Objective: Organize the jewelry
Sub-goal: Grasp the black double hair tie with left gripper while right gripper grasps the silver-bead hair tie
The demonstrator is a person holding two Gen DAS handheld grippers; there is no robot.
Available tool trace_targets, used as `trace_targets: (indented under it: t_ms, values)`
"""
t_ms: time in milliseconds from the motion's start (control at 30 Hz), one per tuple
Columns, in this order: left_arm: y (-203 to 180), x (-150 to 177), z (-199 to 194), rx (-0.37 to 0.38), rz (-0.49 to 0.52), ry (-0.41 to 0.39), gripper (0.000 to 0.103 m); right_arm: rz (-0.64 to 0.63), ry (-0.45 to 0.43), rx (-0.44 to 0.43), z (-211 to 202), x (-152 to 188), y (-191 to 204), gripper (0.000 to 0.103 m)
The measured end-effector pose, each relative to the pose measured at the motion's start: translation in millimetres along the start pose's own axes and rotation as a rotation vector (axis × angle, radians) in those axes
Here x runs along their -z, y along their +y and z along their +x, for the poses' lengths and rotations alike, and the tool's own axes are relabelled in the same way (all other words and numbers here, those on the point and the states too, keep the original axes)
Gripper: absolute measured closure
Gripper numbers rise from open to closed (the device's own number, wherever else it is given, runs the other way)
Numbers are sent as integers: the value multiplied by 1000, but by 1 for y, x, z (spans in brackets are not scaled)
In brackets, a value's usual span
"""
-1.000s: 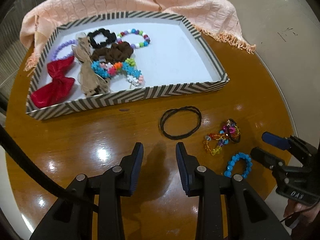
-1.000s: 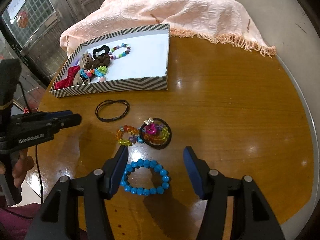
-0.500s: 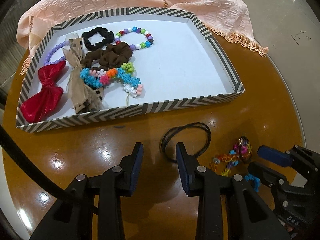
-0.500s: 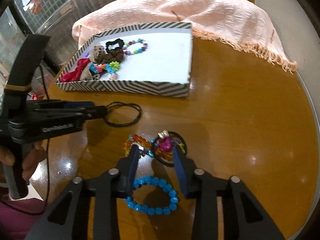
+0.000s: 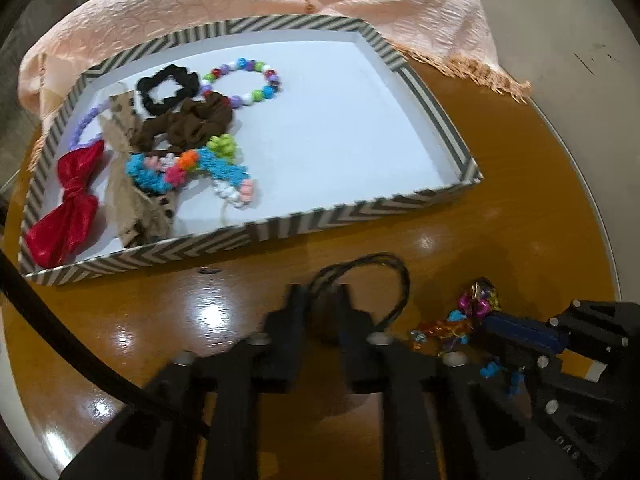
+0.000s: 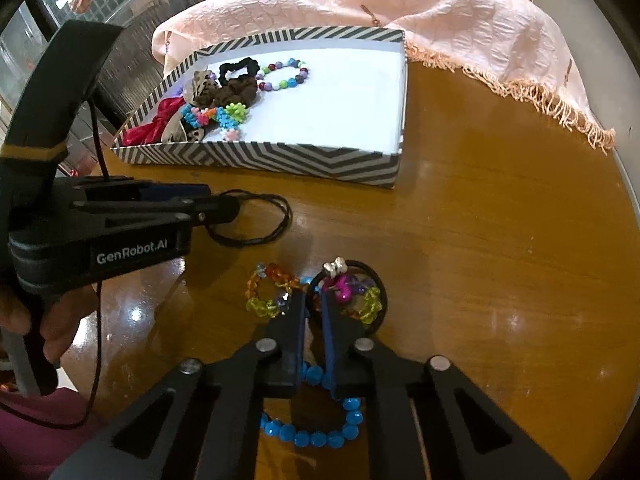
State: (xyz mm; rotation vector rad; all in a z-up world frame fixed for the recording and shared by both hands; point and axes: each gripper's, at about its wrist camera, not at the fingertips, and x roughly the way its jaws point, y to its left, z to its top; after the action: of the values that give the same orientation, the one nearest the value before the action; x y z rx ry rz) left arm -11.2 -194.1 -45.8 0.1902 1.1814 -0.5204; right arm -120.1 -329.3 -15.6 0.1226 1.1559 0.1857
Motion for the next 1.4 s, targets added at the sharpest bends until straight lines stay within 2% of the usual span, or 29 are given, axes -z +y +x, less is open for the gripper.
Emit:
trace_targets:
  t_ms: [333, 500, 600, 767, 1133, 1167, 1267, 1400]
  values:
    - [11, -2, -19, 103, -31, -17, 103, 81, -65, -73, -34, -2, -11, 100]
    - [17, -1, -22, 95, -36, -25, 103, 48, -39, -50, -28, -3, -5, 99]
    - [19, 2, -22, 88, -33, -26, 103, -10, -5, 11, -15, 0, 6, 94]
    - [18, 3, -23, 78, -28, -23, 103, -59, 32, 81, 2, 5, 12, 94]
    - [18, 3, -22, 82, -30, -19, 103, -67, 60, 83, 12, 6, 11, 87]
    - [18, 3, -22, 83, -29, -19, 103, -64, 49, 81, 12, 7, 11, 88]
    - [19, 2, -23, 84, -27, -20, 103, -29, 48, 54, 9, 8, 5, 98]
    - [20, 1, -30, 94, -28, -30, 103, 22, 5, 2, -12, 5, -2, 99]
